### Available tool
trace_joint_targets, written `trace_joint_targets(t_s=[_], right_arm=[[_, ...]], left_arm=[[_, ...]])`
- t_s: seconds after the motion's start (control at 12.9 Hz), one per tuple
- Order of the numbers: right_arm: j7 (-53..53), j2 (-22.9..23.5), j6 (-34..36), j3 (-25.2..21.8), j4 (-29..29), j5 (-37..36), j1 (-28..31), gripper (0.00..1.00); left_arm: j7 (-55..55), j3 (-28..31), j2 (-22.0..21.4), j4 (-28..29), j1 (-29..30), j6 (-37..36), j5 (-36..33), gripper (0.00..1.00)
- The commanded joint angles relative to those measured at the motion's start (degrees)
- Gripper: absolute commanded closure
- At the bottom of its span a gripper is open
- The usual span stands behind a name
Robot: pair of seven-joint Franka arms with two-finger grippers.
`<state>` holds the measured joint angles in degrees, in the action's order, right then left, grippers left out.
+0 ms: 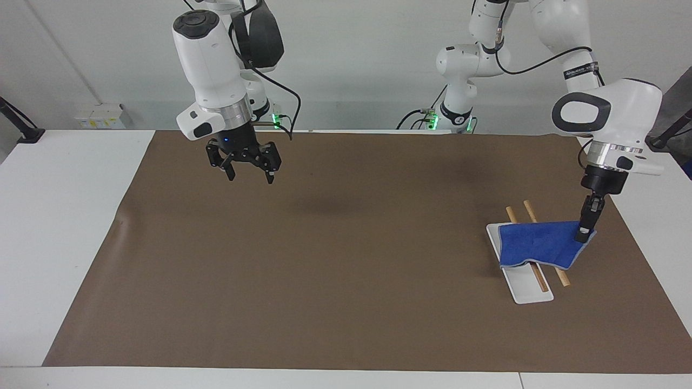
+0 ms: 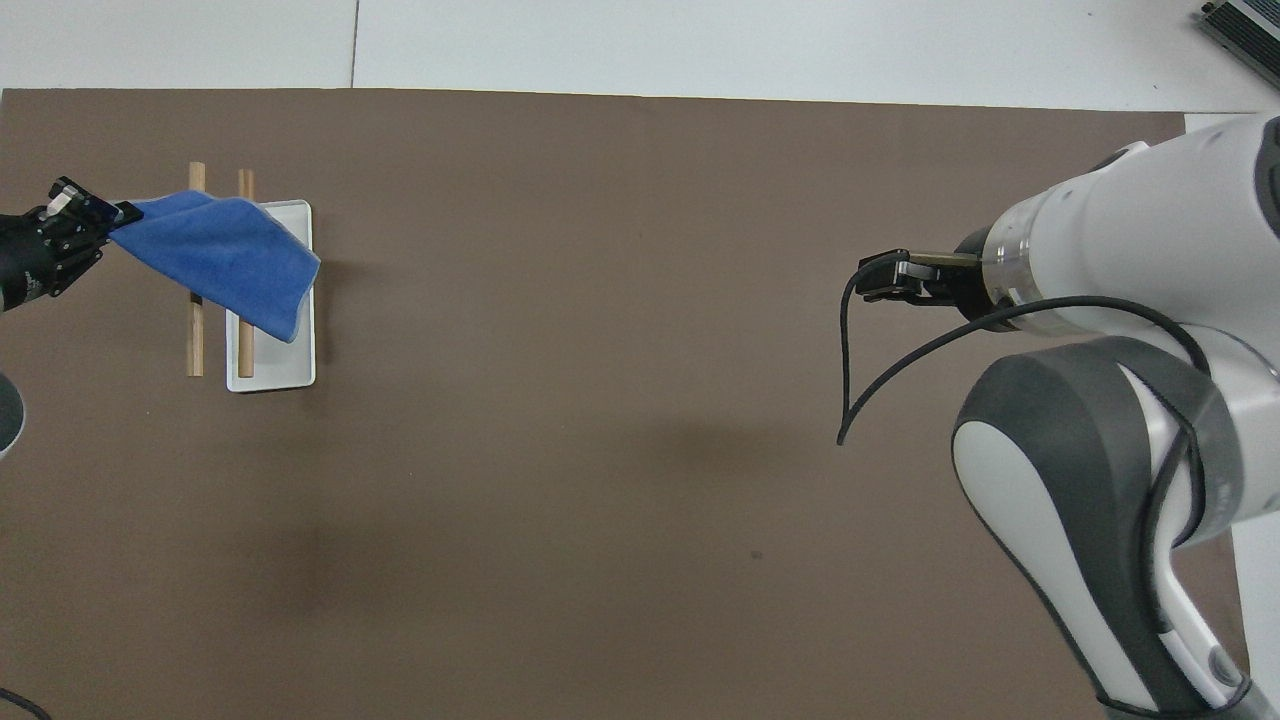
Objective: Right arm passes towel to left arm to hang
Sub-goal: 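Carry the towel over the sticks while the right gripper withdraws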
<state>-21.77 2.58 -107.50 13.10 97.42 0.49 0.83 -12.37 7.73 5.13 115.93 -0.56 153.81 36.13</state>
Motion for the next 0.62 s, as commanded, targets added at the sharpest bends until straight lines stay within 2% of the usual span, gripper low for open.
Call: trace_joint_targets(t_s=[0.0, 0.54], right_arm=[[1.65, -0.90, 2.20, 0.08, -0.04, -0.84, 1.10, 0.00], [7.44, -4.07, 7.91, -11.95, -0.48, -0.66, -2.49, 0.00]], left_arm=[[1.73, -0.53, 1.29, -1.06, 1.35, 0.97, 0.08, 1.00], [2.09, -0.44, -0.55, 6.57, 1.44, 3.33, 0.08, 1.00]])
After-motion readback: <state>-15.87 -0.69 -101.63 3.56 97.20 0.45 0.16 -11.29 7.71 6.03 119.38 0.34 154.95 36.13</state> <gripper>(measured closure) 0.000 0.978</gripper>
